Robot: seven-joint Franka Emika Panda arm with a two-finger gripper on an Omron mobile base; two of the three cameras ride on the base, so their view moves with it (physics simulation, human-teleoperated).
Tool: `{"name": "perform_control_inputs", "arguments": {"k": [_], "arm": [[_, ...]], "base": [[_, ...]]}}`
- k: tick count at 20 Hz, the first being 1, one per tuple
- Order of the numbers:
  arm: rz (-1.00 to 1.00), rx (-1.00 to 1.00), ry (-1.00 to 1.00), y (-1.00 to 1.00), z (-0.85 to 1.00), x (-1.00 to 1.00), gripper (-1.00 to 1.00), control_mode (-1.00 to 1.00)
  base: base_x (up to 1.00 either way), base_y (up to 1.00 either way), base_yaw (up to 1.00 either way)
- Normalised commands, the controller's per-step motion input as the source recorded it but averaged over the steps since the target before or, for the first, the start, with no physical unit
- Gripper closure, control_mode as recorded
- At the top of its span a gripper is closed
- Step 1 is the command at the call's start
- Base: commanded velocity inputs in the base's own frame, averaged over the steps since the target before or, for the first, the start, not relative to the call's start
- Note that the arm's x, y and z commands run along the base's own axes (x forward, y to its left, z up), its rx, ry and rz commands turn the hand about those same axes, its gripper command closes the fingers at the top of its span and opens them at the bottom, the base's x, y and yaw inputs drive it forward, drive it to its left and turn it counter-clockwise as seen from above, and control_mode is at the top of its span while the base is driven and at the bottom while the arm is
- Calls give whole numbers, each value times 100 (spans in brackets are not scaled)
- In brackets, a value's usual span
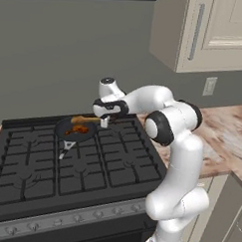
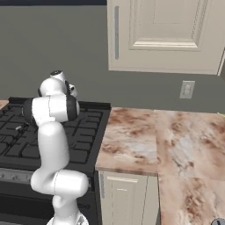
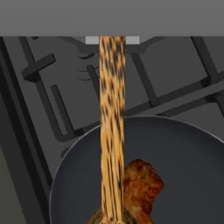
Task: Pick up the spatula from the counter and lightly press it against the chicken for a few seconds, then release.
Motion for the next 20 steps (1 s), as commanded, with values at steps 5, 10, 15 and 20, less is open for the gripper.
{"name": "perform_control_inputs", "arguments": {"k": [5,10,15,20], "arm": [[6,-4,0,17,-20,28,100,-100],[4,-6,1,8,-18,28,100,-100],[3,-7,0,0,-11,30,100,-100],[3,-6,0,0,-10,22,100,-100]], "base": [[0,0,0],[0,0,0],[0,0,0],[0,0,0]]}}
